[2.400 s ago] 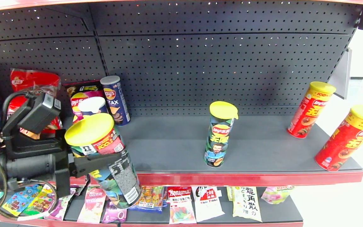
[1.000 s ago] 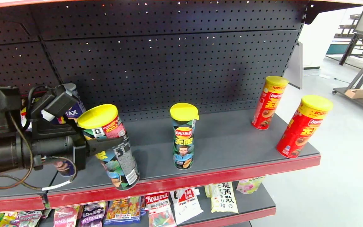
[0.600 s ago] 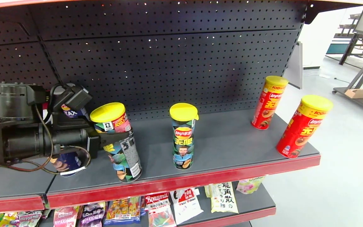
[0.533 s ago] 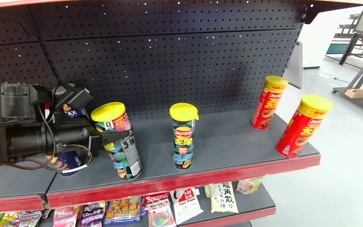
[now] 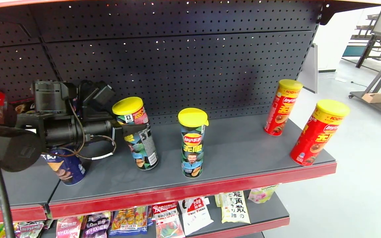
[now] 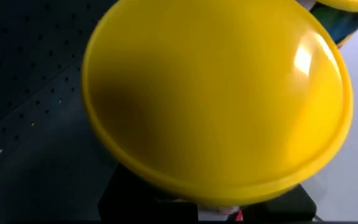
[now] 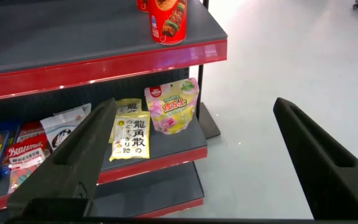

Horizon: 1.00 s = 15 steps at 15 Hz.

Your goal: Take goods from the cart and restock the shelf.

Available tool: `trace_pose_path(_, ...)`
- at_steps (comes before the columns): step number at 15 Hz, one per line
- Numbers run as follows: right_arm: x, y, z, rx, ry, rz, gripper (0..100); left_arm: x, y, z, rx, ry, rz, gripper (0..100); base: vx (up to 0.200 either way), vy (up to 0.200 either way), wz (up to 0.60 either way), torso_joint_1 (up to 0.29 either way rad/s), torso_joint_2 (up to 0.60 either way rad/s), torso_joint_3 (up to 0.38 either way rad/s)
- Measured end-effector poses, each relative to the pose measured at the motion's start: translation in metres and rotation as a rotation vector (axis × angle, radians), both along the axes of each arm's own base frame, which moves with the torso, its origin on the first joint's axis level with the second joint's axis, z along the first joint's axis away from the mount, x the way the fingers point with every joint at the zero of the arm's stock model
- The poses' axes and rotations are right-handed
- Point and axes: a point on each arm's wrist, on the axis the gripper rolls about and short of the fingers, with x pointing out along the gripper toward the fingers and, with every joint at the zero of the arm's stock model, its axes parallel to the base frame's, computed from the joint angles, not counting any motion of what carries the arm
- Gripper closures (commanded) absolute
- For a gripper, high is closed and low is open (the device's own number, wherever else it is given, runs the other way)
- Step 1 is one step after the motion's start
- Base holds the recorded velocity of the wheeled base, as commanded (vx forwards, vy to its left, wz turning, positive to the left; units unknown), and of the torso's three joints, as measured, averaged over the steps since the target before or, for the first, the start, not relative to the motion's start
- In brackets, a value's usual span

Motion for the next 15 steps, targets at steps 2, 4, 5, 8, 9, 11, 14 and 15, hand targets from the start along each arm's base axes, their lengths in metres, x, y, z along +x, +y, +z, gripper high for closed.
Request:
trace_pose_path(2, 0.0, 0.0, 0.0, 0.0, 0.0, 0.0, 0, 0.011, -0.005, 0.002, -0.004, -0.014, -0.009, 100, 0.0, 0.0, 0.0, 0.0, 0.0, 0.0)
trace_pose_path(4, 0.0, 0.0, 0.0, 0.0, 0.0, 0.0, 0, 0.023, -0.01, 0.005, -0.009, -0.037, -0.019, 100, 0.0, 0.0, 0.0, 0.0, 0.0, 0.0)
trace_pose_path(5, 0.0, 0.0, 0.0, 0.0, 0.0, 0.0, 0, 0.029, -0.013, 0.007, -0.011, -0.047, -0.024, 100, 0.0, 0.0, 0.0, 0.0, 0.0, 0.0)
trace_pose_path(8, 0.0, 0.0, 0.0, 0.0, 0.0, 0.0, 0, 0.041, -0.019, 0.005, -0.012, -0.054, -0.028, 100, 0.0, 0.0, 0.0, 0.0, 0.0, 0.0)
trace_pose_path(9, 0.0, 0.0, 0.0, 0.0, 0.0, 0.0, 0, 0.045, -0.022, 0.005, -0.012, -0.058, -0.032, 100, 0.0, 0.0, 0.0, 0.0, 0.0, 0.0)
trace_pose_path(11, 0.0, 0.0, 0.0, 0.0, 0.0, 0.0, 0, 0.054, -0.027, 0.006, -0.014, -0.069, -0.03, 100, 0.0, 0.0, 0.0, 0.0, 0.0, 0.0)
trace_pose_path(14, 0.0, 0.0, 0.0, 0.0, 0.0, 0.0, 0, 0.067, -0.038, 0.006, -0.016, -0.073, 0.032, 100, 0.0, 0.0, 0.0, 0.0, 0.0, 0.0)
trace_pose_path(15, 0.0, 0.0, 0.0, 0.0, 0.0, 0.0, 0, 0.07, -0.043, 0.004, -0.017, -0.067, 0.03, 100, 0.0, 0.0, 0.0, 0.0, 0.0, 0.0)
